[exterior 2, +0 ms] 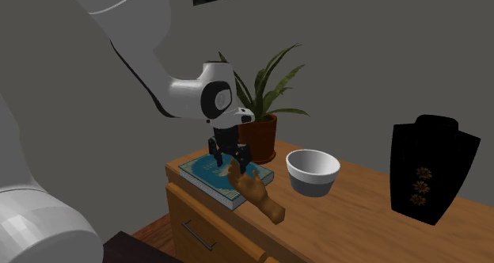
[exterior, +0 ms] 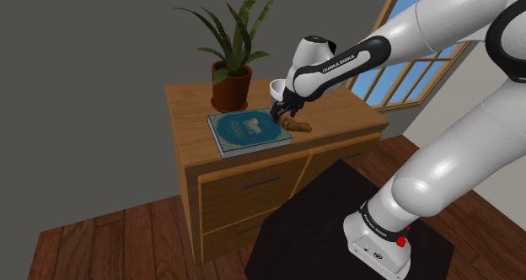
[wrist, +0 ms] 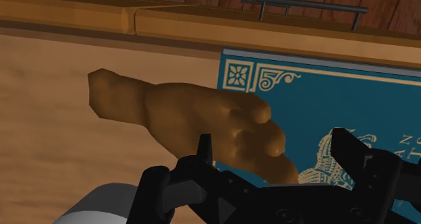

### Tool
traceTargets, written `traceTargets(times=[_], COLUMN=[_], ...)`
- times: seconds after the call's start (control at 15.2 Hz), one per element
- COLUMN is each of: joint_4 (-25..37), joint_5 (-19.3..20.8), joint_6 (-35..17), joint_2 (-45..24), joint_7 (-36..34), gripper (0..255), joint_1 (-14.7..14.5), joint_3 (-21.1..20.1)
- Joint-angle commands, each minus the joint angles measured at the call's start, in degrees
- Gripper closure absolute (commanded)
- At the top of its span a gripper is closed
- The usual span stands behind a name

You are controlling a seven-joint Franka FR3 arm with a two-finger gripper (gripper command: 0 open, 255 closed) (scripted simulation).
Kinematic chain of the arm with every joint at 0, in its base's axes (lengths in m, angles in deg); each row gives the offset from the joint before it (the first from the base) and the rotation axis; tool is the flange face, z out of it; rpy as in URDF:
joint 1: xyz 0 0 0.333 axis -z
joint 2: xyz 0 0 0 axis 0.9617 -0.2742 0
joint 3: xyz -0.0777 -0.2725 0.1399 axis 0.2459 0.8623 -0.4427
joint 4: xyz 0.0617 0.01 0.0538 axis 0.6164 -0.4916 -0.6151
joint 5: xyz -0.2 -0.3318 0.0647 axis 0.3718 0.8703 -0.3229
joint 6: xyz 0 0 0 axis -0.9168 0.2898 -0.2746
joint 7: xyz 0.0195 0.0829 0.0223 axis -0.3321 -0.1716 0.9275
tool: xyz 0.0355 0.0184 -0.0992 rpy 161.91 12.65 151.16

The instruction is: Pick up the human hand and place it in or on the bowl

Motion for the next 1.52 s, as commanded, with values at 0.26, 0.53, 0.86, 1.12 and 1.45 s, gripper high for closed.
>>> traceTargets(times=[0.26, 0.53, 0.86, 1.12, 1.45], joint_4=[-0.07, -0.07, -0.07, 0.69, 2.22], joint_5=[0.01, 0.01, 0.01, -0.21, -0.51], joint_6=[-0.14, -0.14, -0.14, 2.44, 6.72], joint_2=[-0.05, -0.05, -0.05, 1.77, 4.53], joint_7=[-0.02, -0.02, -0.02, 0.21, 0.54], gripper=[0, 255, 255, 255, 255], joint_1=[0.0, 0.0, 0.0, -0.05, -0.14], joint_3=[0.0, 0.0, 0.0, 0.0, 0.0])
